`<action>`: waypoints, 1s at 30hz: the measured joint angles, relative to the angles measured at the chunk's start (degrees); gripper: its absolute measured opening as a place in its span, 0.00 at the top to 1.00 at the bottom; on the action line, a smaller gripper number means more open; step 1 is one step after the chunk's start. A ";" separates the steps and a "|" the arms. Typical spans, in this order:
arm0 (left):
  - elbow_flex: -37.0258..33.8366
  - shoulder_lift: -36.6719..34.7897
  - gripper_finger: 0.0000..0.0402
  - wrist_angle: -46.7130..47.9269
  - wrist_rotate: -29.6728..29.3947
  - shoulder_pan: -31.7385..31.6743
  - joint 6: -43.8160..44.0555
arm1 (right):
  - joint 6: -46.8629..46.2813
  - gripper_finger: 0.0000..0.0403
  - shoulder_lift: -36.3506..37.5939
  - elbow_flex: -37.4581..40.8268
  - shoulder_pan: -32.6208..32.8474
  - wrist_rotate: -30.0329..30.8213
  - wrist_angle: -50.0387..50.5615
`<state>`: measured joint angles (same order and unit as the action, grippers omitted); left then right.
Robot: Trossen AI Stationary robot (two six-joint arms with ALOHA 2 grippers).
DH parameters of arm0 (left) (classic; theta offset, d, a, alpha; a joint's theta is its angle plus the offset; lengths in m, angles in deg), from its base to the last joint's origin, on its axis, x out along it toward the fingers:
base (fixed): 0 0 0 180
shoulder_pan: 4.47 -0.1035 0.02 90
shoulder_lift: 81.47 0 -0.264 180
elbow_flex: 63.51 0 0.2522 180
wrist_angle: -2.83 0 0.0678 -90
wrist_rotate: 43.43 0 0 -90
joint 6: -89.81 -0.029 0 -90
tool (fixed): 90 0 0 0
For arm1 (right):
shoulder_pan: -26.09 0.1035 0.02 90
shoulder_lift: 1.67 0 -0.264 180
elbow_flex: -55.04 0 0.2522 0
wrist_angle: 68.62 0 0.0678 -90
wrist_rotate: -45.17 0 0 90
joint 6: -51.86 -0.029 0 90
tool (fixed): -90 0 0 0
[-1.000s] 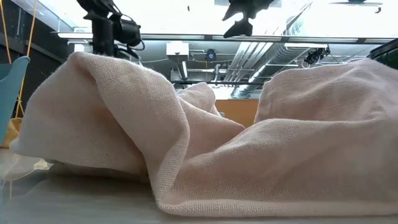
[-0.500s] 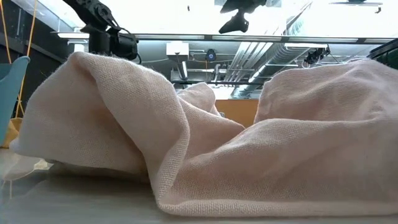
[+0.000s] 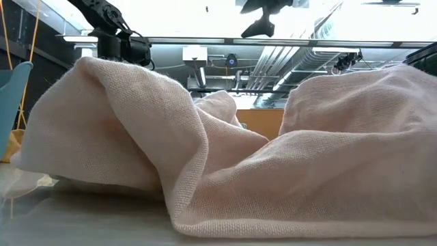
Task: Sort spices by type
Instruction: Put the yellow seasoning bottle into the yellow bin
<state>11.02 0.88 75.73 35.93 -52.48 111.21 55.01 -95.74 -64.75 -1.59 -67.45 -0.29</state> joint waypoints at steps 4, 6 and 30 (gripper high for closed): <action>0.00 0.16 0.26 -0.42 -0.20 0.02 0.01 | -4.04 0.15 0.00 0.01 -0.02 -0.01 0.00; 0.00 0.70 0.26 -0.29 -0.20 0.02 0.01 | -4.69 0.15 0.00 0.01 0.00 -0.01 0.00; 0.54 3.09 0.53 0.91 1.40 0.02 -3.09 | -4.66 0.15 -0.02 0.03 0.00 -0.01 -0.12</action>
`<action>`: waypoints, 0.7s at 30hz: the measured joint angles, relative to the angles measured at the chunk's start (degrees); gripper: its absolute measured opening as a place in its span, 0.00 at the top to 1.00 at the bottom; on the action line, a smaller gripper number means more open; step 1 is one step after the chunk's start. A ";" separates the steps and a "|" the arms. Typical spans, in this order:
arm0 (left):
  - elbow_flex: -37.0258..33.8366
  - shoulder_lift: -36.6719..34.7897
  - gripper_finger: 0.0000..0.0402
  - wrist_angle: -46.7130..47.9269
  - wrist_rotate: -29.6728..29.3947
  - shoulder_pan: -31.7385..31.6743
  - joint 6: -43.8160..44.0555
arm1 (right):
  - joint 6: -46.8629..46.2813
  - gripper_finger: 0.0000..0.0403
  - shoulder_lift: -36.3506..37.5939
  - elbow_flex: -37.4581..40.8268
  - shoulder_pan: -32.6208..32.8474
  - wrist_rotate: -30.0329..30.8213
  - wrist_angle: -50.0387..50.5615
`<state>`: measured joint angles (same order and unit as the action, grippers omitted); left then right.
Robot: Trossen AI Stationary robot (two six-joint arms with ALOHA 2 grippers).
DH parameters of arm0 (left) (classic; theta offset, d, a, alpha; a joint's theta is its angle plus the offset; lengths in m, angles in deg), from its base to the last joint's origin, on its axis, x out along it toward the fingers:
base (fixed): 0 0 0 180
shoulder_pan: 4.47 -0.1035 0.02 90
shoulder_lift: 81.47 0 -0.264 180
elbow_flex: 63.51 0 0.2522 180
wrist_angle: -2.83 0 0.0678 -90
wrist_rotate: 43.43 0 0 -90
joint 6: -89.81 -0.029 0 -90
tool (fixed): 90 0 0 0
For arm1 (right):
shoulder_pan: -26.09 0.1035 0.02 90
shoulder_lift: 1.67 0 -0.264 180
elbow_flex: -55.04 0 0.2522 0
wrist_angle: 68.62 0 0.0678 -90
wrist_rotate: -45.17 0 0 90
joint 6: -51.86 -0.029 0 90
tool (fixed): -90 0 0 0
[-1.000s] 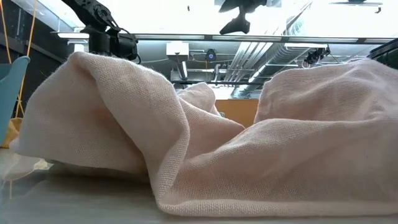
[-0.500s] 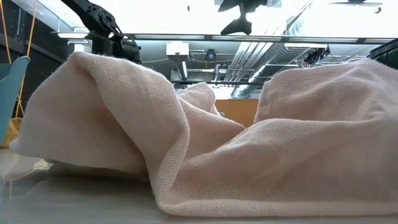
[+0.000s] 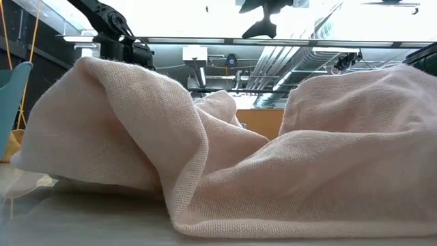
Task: Sort spices by type
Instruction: Put the yellow seasoning bottle into the yellow bin
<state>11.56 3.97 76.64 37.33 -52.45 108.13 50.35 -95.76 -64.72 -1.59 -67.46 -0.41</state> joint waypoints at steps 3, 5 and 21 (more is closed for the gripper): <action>2.92 -1.35 0.53 0.22 2.00 0.02 -0.05 | -0.20 0.15 0.00 0.00 0.07 0.00 -1.41; 6.24 -2.85 0.53 0.20 4.34 0.20 -0.06 | -1.08 0.15 0.00 0.00 0.12 -0.01 -2.79; 26.06 2.65 0.53 -15.97 5.31 17.62 -12.26 | -2.75 0.15 0.00 0.00 0.35 2.97 -12.97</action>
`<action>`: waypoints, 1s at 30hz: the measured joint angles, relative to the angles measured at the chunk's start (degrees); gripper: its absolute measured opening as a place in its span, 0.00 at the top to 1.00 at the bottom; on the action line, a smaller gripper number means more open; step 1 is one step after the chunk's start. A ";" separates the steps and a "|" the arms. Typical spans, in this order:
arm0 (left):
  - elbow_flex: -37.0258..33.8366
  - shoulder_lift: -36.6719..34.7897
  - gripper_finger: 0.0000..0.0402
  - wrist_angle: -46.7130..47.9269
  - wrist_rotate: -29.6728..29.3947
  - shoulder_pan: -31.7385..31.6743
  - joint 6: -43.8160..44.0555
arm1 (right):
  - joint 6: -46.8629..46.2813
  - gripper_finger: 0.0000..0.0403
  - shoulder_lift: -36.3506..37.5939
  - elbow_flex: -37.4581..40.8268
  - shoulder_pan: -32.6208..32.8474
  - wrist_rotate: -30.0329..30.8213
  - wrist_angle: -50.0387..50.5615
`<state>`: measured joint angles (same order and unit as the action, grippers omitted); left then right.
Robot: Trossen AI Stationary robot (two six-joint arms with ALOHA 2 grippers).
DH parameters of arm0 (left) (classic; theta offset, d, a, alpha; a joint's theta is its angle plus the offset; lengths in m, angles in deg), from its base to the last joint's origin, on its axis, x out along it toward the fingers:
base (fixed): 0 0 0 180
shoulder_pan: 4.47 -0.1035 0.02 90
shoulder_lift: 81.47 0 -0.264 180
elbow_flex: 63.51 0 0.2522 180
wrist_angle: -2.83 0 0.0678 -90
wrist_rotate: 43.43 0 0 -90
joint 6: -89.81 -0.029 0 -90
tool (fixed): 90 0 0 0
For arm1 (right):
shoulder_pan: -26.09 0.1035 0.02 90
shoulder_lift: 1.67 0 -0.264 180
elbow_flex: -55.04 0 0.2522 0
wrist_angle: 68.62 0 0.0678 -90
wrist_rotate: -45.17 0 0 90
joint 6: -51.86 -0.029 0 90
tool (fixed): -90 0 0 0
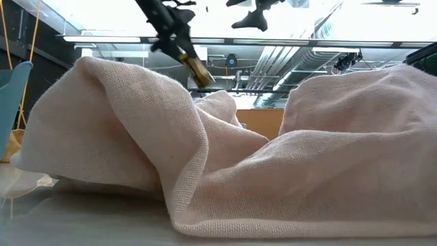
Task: Sort spices by type
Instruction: Put the yellow seasoning bottle into the yellow bin
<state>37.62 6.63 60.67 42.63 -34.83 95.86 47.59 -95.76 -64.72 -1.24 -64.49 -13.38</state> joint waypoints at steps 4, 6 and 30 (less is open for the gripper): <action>-0.02 5.85 0.53 -7.71 -1.04 1.97 -3.53 | -0.58 0.15 0.00 0.00 0.02 0.00 -1.90; -0.01 8.82 0.53 -11.49 -1.32 2.35 -5.51 | -1.82 0.15 -0.02 0.00 0.02 0.00 -2.89; 4.28 23.46 0.53 -3.01 -6.54 0.41 -24.30 | -4.07 0.15 -0.02 0.00 5.05 9.79 -3.61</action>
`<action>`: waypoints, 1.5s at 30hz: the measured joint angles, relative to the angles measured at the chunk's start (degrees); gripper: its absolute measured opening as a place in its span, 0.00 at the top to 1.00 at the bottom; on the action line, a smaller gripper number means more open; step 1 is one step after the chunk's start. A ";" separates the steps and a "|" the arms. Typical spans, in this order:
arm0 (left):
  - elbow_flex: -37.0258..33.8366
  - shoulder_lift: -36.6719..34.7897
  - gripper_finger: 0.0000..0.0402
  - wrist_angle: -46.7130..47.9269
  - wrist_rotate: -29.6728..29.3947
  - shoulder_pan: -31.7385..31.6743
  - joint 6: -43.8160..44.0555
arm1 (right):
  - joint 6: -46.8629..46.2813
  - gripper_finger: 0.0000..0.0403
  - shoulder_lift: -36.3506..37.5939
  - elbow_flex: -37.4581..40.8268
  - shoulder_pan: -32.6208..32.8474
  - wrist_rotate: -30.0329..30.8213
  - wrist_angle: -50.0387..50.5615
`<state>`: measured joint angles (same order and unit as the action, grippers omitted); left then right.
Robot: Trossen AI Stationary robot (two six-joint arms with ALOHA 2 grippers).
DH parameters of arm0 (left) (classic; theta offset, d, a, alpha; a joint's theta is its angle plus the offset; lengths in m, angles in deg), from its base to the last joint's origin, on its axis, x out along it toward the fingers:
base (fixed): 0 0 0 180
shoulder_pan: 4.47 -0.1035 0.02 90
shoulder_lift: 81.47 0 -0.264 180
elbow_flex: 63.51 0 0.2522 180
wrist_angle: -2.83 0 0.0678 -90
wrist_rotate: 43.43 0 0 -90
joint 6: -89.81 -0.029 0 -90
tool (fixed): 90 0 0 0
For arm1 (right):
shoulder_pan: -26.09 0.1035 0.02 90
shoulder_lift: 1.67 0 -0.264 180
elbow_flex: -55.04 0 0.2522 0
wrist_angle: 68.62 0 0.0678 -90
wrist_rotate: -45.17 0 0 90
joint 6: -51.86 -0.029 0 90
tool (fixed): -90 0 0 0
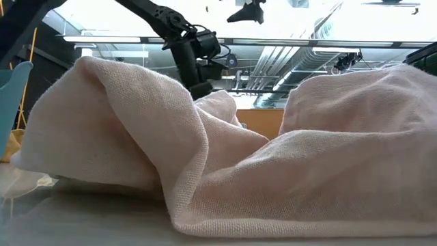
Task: Sort spices by type
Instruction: Put the yellow seasoning bottle into the yellow bin
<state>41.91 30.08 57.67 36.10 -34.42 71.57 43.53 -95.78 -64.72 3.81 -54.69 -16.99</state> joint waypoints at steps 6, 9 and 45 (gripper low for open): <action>0.00 0.04 0.53 4.15 2.63 -0.13 -0.57 | -0.01 0.15 0.00 0.00 1.00 0.61 -0.02; 0.00 0.02 0.53 5.58 3.42 -0.13 -1.68 | -0.59 0.15 0.00 0.00 1.07 0.61 -0.02; 12.63 -2.75 0.37 16.62 1.74 -2.81 -1.11 | 2.65 0.15 0.00 0.00 1.66 6.41 0.58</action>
<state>54.53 27.33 74.29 37.84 -37.23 70.46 46.17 -95.78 -64.72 5.47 -48.28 -16.41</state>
